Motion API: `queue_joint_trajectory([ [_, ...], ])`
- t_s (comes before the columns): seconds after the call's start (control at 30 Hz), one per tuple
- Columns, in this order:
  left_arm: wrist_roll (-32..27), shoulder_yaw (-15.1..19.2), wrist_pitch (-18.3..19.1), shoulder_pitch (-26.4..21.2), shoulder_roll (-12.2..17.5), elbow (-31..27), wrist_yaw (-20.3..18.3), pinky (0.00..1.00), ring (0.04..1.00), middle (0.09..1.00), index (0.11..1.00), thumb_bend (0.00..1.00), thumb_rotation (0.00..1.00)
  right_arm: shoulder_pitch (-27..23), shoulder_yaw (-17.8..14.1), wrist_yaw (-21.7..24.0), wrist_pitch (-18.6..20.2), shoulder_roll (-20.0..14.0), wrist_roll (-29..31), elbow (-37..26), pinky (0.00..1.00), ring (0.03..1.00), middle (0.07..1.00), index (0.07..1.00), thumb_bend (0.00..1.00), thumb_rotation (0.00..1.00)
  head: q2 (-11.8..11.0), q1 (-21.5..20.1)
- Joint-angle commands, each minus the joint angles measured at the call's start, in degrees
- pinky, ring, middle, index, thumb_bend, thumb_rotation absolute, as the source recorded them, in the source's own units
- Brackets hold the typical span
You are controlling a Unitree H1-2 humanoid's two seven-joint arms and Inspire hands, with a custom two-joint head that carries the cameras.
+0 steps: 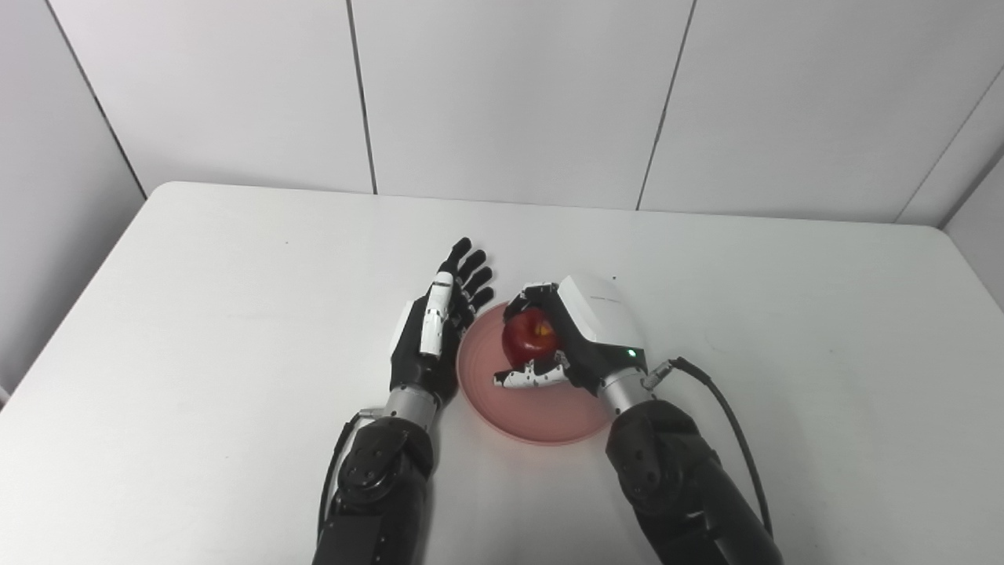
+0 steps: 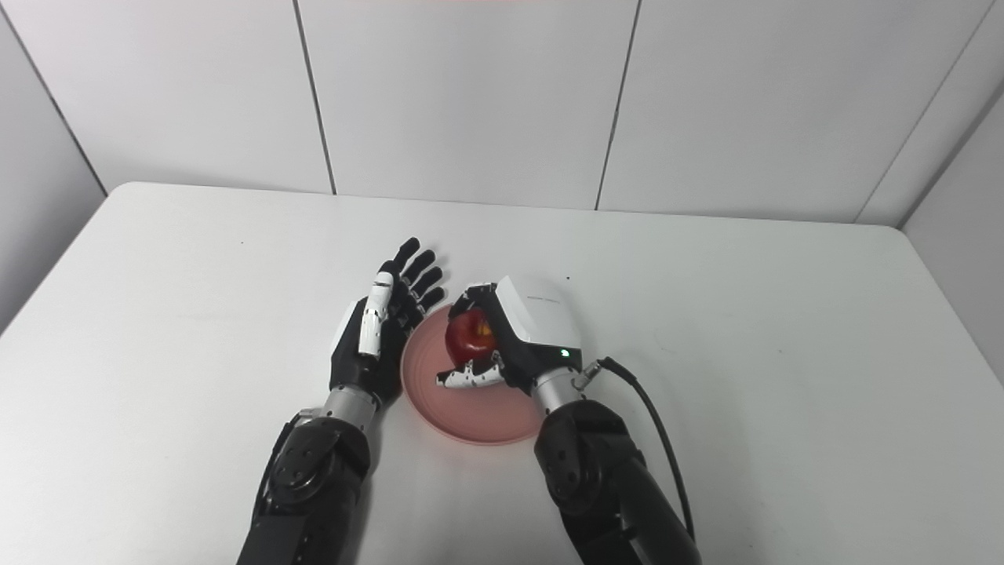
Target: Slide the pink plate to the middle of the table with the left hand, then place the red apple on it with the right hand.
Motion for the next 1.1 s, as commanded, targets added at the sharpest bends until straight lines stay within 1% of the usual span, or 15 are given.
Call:
queue_joint_trajectory([
  [0.0, 0.5, 0.0, 1.8, 1.1, 0.0, 2.0, 0.9, 0.92, 0.927, 0.939, 0.929, 0.36, 1.0, -0.6, 0.1, 1.9, 1.7, 0.2, -0.3, -1.4, 0.21, 0.323, 0.464, 0.65, 0.94, 0.22, 0.0, 0.1],
  [0.03, 0.6, 0.0, 2.0, 1.1, 0.0, 1.9, 1.1, 0.92, 0.924, 0.936, 0.926, 0.36, 1.0, -0.6, 0.1, 2.5, 1.6, 0.1, -0.3, -1.5, 0.22, 0.345, 0.492, 0.678, 0.97, 0.25, 0.0, 0.1],
  [0.1, 0.8, 0.0, 2.3, 1.1, 0.0, 1.6, 1.3, 0.92, 0.923, 0.935, 0.924, 0.36, 1.0, -0.5, 0.1, 3.2, 1.3, 0.0, -0.4, -1.7, 0.23, 0.36, 0.507, 0.686, 0.98, 0.26, 0.0, 0.1],
  [0.13, 0.9, 0.0, 2.5, 1.2, -0.1, 1.6, 1.4, 0.92, 0.923, 0.934, 0.923, 0.36, 1.0, -0.4, 0.1, 3.5, 1.1, -0.1, -0.4, -1.7, 0.29, 0.42, 0.555, 0.699, 0.99, 0.27, 0.0, 0.1],
  [0.17, 0.9, 0.0, 2.5, 1.2, -0.1, 1.6, 1.4, 0.92, 0.923, 0.934, 0.923, 0.36, 1.0, -0.4, 0.2, 3.8, 1.0, -0.3, -0.5, -1.9, 0.31, 0.451, 0.579, 0.705, 1.0, 0.28, 0.0, 0.0],
  [0.27, 1.2, -0.1, 2.7, 1.3, 0.0, 1.5, 1.5, 0.91, 0.921, 0.93, 0.922, 0.37, 1.0, -0.2, 0.2, 4.8, 0.7, -0.6, -0.4, -2.4, 0.5, 0.655, 0.754, 0.777, 1.0, 0.35, 0.0, 0.1],
  [0.3, 1.3, -0.1, 2.9, 1.3, 0.0, 1.5, 1.7, 0.91, 0.921, 0.93, 0.922, 0.37, 1.0, -0.2, 0.1, 5.1, 0.6, -0.6, -0.3, -2.6, 0.52, 0.666, 0.762, 0.78, 1.0, 0.35, 0.0, 0.1],
  [0.33, 1.4, -0.1, 2.9, 1.3, 0.0, 1.4, 1.8, 0.91, 0.919, 0.928, 0.921, 0.37, 1.0, -0.1, 0.0, 5.3, 0.6, -0.6, -0.2, -2.6, 0.58, 0.716, 0.794, 0.8, 1.0, 0.36, 0.0, 0.1],
  [0.43, 1.3, 0.0, 3.2, 1.4, -0.1, 1.2, 2.1, 0.9, 0.914, 0.923, 0.917, 0.37, 1.0, -0.1, 0.0, 6.3, 1.2, -0.7, -0.7, -3.1, 0.67, 0.781, 0.832, 0.835, 1.0, 0.38, 0.0, 0.0],
  [0.57, 1.3, 0.2, 3.2, 1.4, -0.3, 1.1, 1.9, 0.91, 0.918, 0.925, 0.922, 0.36, 1.0, 0.0, 0.0, 7.8, 1.2, -1.2, -1.3, -3.7, 0.82, 0.869, 0.885, 0.901, 1.0, 0.44, 0.0, -0.1],
  [0.73, 1.0, 0.3, 2.9, 1.4, -0.2, 1.1, 1.6, 0.91, 0.921, 0.93, 0.926, 0.36, 1.0, 0.0, 0.1, 9.7, 0.8, -2.0, -1.9, -4.7, 0.88, 0.905, 0.921, 0.941, 1.0, 0.48, 0.0, -0.2],
  [0.8, 0.8, 0.3, 2.9, 1.4, -0.3, 1.1, 1.5, 0.91, 0.924, 0.933, 0.926, 0.36, 1.0, 0.2, -0.1, 9.8, 0.5, -2.3, -1.8, -4.9, 0.89, 0.915, 0.932, 0.951, 1.0, 0.5, 0.0, -0.2],
  [0.97, 0.7, 0.4, 2.8, 1.4, -0.3, 1.4, 1.4, 0.91, 0.926, 0.934, 0.927, 0.36, 1.0, 0.5, -0.5, 10.1, -0.3, -3.1, -0.8, -5.7, 0.94, 0.966, 0.978, 0.994, 1.0, 0.57, 0.0, -0.3],
  [1.07, 0.6, 0.7, 2.7, 1.3, -0.4, 1.6, 1.6, 0.91, 0.923, 0.931, 0.923, 0.36, 1.0, 0.6, -0.9, 10.1, -0.6, -3.4, -0.5, -6.4, 0.95, 0.983, 0.993, 1.0, 1.0, 0.59, -0.1, -0.3],
])
